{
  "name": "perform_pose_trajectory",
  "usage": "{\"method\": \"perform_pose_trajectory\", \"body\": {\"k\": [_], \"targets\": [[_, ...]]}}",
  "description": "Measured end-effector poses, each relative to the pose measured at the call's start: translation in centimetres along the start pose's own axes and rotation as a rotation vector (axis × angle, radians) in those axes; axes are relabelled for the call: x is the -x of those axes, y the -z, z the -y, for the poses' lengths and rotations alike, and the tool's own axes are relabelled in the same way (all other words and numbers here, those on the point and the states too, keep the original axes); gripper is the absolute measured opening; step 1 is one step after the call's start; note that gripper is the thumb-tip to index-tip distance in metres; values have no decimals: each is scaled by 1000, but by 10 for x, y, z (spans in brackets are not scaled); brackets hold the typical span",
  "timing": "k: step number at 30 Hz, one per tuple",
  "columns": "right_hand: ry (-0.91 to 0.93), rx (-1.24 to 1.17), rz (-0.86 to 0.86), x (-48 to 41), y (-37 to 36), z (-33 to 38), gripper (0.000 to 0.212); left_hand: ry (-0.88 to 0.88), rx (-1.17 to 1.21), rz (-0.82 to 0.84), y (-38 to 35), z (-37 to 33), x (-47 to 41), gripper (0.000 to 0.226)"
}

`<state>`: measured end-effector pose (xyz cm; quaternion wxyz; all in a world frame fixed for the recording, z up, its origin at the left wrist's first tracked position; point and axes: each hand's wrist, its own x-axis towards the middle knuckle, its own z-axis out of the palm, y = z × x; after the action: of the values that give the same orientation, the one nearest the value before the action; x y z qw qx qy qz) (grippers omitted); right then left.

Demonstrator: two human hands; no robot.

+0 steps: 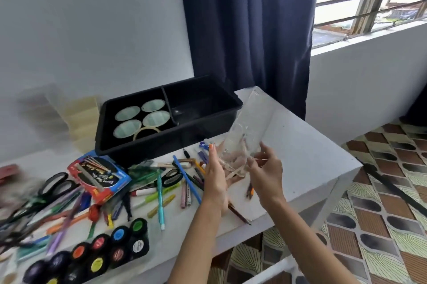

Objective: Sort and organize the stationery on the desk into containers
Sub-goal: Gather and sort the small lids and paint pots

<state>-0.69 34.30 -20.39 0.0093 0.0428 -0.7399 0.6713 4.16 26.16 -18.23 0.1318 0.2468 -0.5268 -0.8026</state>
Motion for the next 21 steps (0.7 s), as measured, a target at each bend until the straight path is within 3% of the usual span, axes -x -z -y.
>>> {"method": "perform_pose_trajectory", "body": {"k": [4, 9, 14, 16, 18, 21], "targets": [[29, -95, 128, 29, -34, 15, 47, 129, 214, -52, 38, -18, 18, 62], [56, -168, 285, 68, -72, 30, 35, 97, 394, -117, 94, -34, 51, 77], [1, -232, 488, 100, -107, 46, 45, -52, 300, -180, 150, -48, 82, 52], [-50, -304, 530, 108, -117, 56, 51, -115, 221, -229, 175, -57, 98, 51], [-149, -442, 527, 112, -125, 67, 45, -183, 158, -265, 201, -65, 112, 52], [-297, -633, 489, 116, -129, 81, 35, -268, 35, -287, 243, -74, 133, 33]]}}
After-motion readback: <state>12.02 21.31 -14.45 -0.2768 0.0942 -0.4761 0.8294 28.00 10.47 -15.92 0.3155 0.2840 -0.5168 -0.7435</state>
